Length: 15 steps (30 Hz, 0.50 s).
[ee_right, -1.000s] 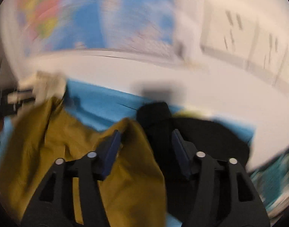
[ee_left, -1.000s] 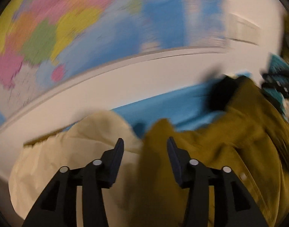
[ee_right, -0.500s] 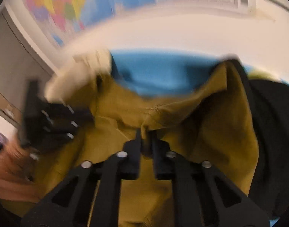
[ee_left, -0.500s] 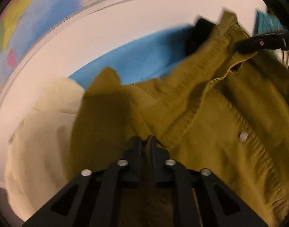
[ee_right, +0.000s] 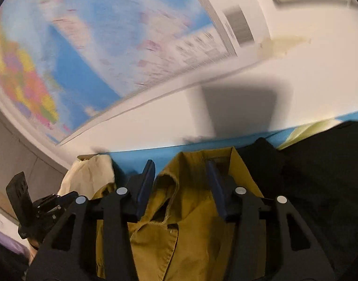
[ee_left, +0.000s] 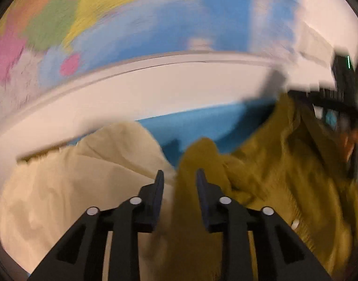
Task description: Fold large clothes
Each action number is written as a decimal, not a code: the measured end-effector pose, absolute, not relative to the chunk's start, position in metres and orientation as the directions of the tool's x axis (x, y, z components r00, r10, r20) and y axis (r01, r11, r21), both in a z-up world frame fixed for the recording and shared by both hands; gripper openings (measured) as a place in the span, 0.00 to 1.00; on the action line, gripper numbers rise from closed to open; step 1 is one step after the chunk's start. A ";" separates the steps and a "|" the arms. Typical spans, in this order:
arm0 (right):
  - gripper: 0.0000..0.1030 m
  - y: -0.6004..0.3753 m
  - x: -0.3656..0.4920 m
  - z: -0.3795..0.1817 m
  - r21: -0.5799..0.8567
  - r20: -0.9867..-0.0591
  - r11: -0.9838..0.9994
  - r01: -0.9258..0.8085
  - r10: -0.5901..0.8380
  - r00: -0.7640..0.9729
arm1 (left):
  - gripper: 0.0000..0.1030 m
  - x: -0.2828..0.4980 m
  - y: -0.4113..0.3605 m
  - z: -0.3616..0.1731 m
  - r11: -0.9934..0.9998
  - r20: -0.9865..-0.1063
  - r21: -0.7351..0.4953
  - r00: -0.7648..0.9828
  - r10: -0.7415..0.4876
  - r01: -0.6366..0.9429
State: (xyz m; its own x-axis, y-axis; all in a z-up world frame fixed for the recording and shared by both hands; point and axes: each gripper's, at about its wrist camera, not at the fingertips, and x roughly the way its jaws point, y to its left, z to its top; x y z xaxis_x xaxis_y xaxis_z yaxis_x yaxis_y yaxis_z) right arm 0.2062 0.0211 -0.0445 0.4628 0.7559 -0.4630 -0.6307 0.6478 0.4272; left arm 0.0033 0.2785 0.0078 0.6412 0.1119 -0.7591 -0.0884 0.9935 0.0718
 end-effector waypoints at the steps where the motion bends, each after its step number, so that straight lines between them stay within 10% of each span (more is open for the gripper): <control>1: 0.45 0.018 0.191 -0.036 0.380 -0.450 0.651 -0.657 0.751 0.483 | 0.31 -0.002 0.269 0.007 0.996 -0.756 0.083 0.648 0.092 -0.044; 11: 0.54 0.114 0.122 -0.112 0.413 -0.695 0.396 -0.820 0.719 -0.003 | 0.39 -0.014 0.235 0.001 0.998 -0.748 0.006 0.663 -0.038 0.064; 15: 0.23 0.137 0.166 -0.123 0.510 -0.664 0.441 -0.739 0.747 -0.012 | 0.44 -0.023 0.243 -0.006 0.999 -0.745 0.003 0.666 -0.029 0.047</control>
